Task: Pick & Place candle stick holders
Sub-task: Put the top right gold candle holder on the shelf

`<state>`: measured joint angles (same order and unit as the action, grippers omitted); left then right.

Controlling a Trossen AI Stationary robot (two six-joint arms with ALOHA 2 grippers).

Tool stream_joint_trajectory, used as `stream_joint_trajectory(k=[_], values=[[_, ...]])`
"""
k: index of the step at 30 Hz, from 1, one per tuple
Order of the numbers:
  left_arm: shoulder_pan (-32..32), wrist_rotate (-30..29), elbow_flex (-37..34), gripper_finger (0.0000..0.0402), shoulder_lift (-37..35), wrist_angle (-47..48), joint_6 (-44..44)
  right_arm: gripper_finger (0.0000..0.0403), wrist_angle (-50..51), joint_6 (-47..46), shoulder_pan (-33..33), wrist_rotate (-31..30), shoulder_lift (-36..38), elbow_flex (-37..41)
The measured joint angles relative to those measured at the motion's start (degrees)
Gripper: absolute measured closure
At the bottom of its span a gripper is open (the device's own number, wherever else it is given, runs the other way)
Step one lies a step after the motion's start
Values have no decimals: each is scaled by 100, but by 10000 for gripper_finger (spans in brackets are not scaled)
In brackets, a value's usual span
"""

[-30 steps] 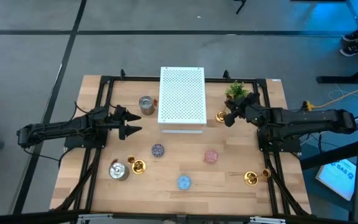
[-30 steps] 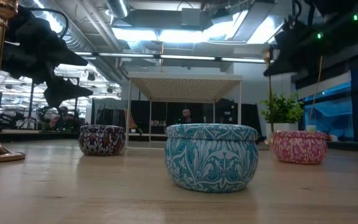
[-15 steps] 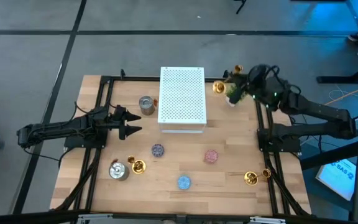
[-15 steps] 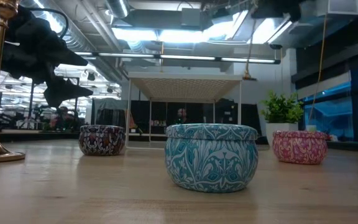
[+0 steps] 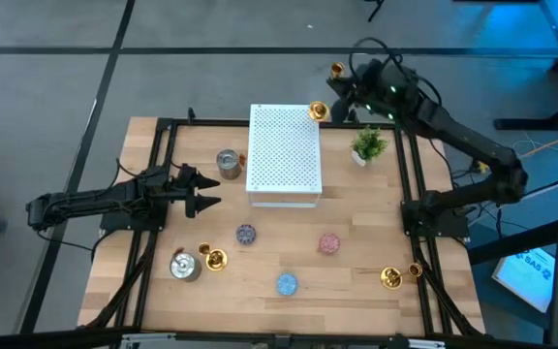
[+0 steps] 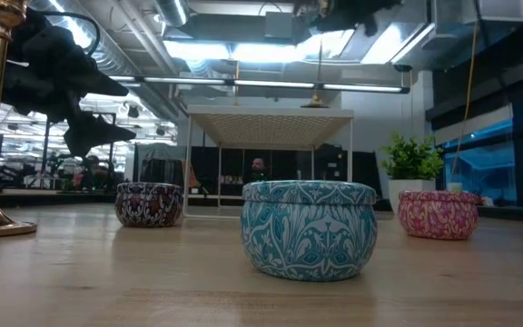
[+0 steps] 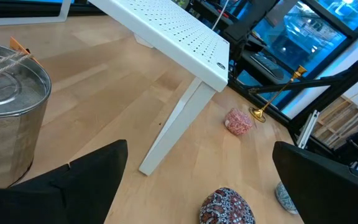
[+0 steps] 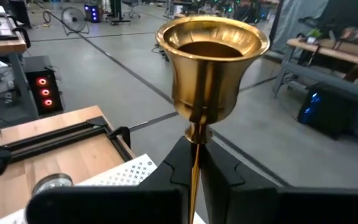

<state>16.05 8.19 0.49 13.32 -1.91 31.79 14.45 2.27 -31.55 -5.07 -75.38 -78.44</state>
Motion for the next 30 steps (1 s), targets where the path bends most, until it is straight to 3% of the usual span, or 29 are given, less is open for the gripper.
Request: stream_joint_trajectory(k=[11, 30], values=[[2, 0, -2, 2, 0, -2, 0, 388, 60, -157, -339, 721, -997, -391], [0, 0, -2, 2, 2, -2, 0, 388, 186, -302, -337, 743, -1055, -395]])
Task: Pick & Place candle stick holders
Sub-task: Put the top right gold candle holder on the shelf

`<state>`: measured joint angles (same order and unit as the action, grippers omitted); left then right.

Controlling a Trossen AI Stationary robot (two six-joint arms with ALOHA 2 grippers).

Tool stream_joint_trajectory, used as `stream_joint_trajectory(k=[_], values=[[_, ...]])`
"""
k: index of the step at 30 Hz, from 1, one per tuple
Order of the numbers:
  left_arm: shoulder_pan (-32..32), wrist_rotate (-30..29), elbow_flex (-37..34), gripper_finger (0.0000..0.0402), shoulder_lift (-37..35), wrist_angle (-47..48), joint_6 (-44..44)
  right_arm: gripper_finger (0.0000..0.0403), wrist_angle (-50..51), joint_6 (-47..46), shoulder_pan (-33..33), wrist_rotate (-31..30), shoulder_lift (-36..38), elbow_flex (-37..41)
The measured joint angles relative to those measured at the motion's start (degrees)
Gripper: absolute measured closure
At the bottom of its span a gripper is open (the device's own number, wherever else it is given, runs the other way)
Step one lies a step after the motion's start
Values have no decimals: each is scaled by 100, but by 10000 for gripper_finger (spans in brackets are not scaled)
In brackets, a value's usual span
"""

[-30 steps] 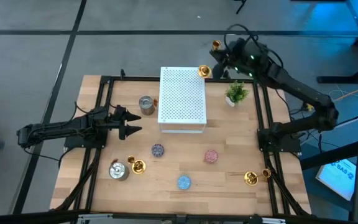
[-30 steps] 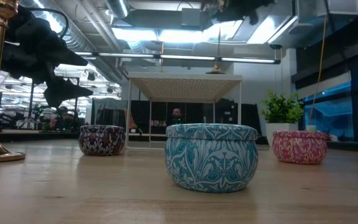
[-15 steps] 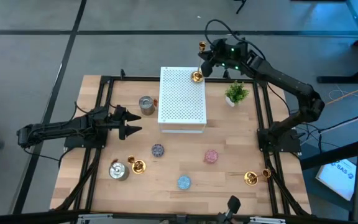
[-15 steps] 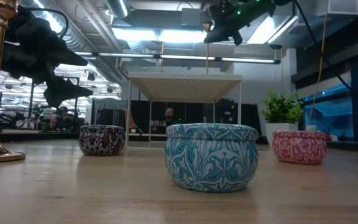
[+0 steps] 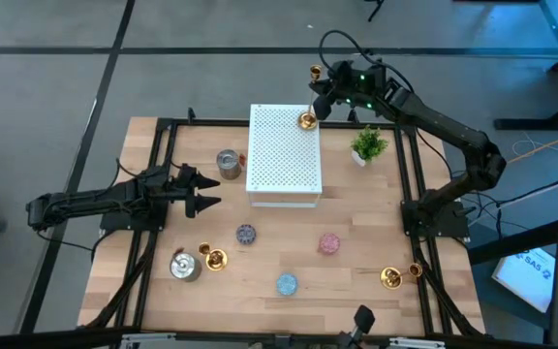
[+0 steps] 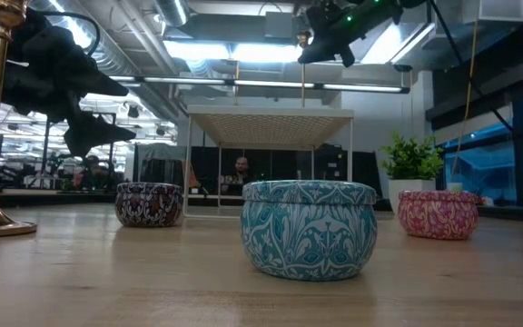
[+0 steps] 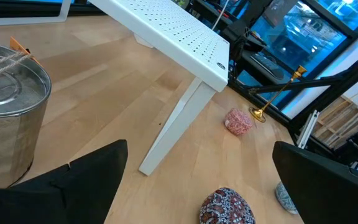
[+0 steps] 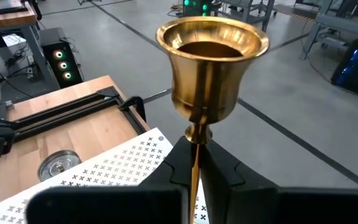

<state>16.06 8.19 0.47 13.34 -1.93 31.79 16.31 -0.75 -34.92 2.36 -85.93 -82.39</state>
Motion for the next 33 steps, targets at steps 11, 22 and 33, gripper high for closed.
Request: stream_joint_trajectory(k=[11, 22, 33], values=[[1, 1, 1, 2, -1, 1, 0, 388, -4, -24, 4, -21, -35, 17], [2, 0, 0, 2, -1, 2, 0, 379, -253, -13, 9, -23, -210, 20], [0, 1, 2, 2, -1, 1, 0, 314, -23, -29, -7, -84, -186, 28]])
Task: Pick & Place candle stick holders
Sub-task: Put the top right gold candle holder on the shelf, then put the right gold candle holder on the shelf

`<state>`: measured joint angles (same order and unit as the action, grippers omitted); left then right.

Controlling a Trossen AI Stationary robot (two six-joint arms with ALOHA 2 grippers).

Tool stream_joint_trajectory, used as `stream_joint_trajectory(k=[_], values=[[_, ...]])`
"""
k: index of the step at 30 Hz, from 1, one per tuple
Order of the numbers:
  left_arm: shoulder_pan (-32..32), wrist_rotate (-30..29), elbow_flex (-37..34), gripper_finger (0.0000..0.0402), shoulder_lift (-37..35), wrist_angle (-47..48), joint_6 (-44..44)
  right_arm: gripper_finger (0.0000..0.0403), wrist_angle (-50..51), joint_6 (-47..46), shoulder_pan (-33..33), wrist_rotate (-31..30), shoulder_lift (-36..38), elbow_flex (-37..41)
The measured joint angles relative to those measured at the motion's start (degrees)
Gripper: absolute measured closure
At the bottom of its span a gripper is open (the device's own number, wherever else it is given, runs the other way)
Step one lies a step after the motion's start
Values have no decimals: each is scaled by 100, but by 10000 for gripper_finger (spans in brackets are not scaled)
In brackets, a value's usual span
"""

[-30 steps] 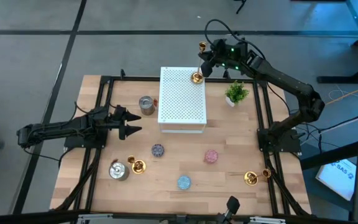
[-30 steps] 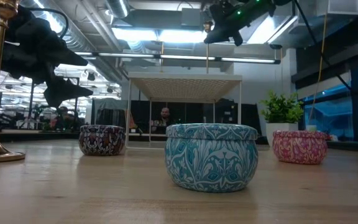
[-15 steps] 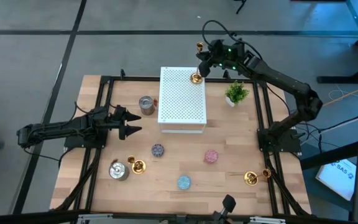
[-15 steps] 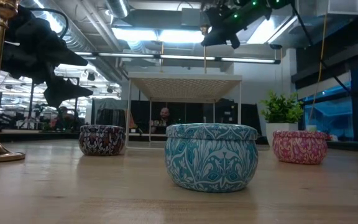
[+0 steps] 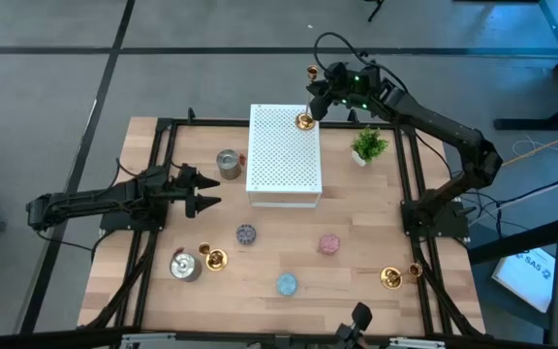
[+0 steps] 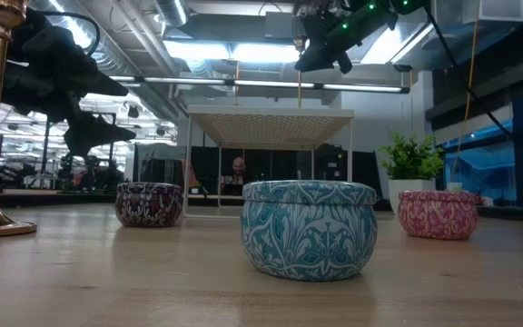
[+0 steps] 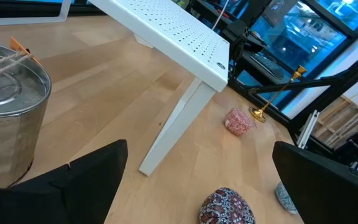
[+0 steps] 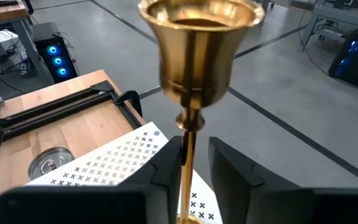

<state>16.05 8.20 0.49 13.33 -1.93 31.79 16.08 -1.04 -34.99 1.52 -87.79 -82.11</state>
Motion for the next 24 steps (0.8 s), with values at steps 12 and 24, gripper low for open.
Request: stream_joint_trajectory(k=[12, 24], values=[[1, -1, -2, 2, 1, 1, 0, 191, 720, 107, 1, 0, 635, 0], [2, -1, -2, 2, -1, -1, 0, 163, 3156, -95, 305, 82, 1442, 0]])
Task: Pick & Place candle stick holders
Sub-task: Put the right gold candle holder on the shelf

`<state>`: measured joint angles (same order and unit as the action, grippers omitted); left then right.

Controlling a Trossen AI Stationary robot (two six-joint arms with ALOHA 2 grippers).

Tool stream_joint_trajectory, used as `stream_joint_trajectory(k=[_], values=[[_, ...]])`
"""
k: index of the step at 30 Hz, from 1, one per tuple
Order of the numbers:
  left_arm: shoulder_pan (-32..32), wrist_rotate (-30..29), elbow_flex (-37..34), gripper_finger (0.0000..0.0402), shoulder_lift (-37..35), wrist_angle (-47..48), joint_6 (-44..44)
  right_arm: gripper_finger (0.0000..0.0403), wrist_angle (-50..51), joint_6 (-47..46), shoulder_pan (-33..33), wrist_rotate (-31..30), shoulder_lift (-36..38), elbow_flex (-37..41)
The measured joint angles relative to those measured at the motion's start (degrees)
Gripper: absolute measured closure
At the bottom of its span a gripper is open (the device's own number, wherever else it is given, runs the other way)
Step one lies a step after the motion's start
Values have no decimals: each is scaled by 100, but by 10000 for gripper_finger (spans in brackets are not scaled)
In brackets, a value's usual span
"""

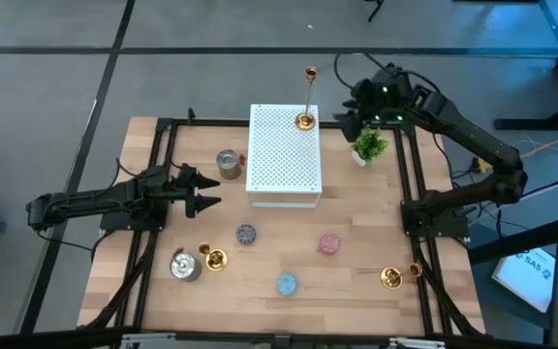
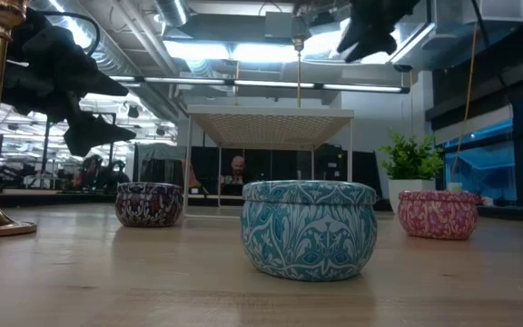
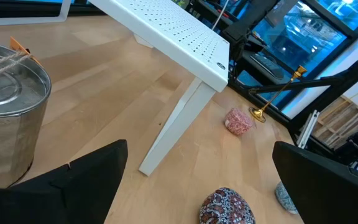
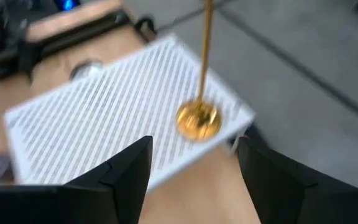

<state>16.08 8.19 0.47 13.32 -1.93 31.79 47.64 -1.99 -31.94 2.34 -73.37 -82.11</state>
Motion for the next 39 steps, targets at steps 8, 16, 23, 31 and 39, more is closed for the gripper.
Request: stream_joint_trajectory(k=[8, 16, 23, 31, 39], values=[[-2, 0, 1, 2, 1, 0, 0, 162, 1631, -542, 426, 584, 317, 0], [-1, 1, 0, 2, 1, 1, 0, 162, 3526, -1556, 1022, 691, 337, 0], [0, 1, 0, 2, 1, 1, 0, 162, 4250, -2485, 1897, 1084, 332, 0], [0, 2, 1, 2, 2, 0, 0, 163, 4241, -3749, 3123, 1442, 268, 0], [-2, 2, 0, 2, 2, 2, 0, 163, 4238, -4542, 4494, 1294, -345, 0]])
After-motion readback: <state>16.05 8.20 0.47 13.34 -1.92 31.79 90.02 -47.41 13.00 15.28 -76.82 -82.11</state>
